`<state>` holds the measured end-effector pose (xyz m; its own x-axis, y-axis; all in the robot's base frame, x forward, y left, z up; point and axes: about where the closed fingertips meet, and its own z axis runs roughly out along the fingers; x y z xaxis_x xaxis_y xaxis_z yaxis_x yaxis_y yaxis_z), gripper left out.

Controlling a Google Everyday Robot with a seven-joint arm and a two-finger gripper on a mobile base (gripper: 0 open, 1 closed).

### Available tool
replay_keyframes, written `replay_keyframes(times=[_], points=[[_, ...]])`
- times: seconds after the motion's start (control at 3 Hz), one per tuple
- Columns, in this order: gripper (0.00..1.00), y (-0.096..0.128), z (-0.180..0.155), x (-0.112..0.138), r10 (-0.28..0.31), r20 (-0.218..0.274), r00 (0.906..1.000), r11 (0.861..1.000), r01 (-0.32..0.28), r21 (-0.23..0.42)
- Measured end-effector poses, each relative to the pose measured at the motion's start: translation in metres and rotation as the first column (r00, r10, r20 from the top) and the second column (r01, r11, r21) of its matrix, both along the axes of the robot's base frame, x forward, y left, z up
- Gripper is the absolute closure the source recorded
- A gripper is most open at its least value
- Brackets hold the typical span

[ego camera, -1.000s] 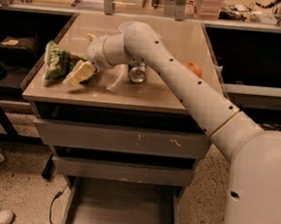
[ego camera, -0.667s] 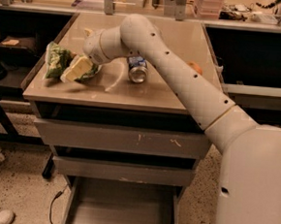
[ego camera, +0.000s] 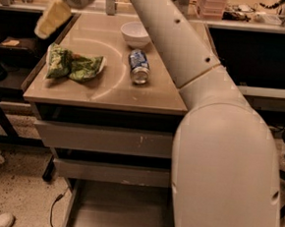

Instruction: Pick green jalapeno chip bag from bottom drawer and place on counter

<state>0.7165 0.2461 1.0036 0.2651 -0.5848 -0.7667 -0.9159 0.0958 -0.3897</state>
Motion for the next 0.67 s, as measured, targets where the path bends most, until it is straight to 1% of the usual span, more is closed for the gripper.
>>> replay_keyframes(times=[0.33, 0.67], points=[[0.0, -0.033, 0.065, -0.003, -0.083, 0.045, 0.9955, 0.993, 0.087, -0.085], [0.0, -0.043, 0.066, -0.002, -0.09, 0.033, 0.9953, 0.989, 0.094, -0.116]])
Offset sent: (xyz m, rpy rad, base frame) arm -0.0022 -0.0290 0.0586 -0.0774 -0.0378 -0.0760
